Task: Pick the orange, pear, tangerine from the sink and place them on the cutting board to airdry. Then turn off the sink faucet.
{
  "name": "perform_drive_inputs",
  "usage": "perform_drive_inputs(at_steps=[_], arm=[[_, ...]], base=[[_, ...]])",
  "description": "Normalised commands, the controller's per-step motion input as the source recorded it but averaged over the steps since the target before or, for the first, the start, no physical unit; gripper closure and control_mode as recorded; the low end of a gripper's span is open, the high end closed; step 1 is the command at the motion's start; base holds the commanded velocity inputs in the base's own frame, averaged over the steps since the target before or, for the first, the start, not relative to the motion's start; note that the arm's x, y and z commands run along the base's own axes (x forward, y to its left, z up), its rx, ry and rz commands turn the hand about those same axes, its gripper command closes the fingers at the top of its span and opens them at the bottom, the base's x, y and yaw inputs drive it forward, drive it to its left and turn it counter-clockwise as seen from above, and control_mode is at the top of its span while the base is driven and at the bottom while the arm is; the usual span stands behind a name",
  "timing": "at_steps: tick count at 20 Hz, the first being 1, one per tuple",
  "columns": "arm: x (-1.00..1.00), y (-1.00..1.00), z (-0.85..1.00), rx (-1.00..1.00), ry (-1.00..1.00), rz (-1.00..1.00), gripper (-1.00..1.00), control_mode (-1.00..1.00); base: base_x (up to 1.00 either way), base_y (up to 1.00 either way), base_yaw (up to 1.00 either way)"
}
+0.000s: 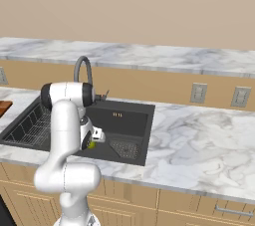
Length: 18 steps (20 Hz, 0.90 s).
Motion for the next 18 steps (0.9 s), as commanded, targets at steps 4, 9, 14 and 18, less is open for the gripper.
perform_drive_inputs(at_steps=[4, 9, 14, 18], arm=[[0.01, 0.0, -0.18, 0.0, 0.04, -0.05, -1.0, -1.0], [0.01, 0.0, -0.17, 0.0, 0.04, -0.05, 1.0, -1.0], [0.0, 0.0, -0.02, 0.01, 0.03, -0.06, 1.0, -1.0], [0.0, 0.0, 0.02, 0.04, 0.0, -0.06, 1.0, -1.0]], base=[[0.0, 0.0, 0.0], [0.0, 0.0, 0.0], [0.0, 0.0, 0.0], [0.0, 0.0, 0.0]])
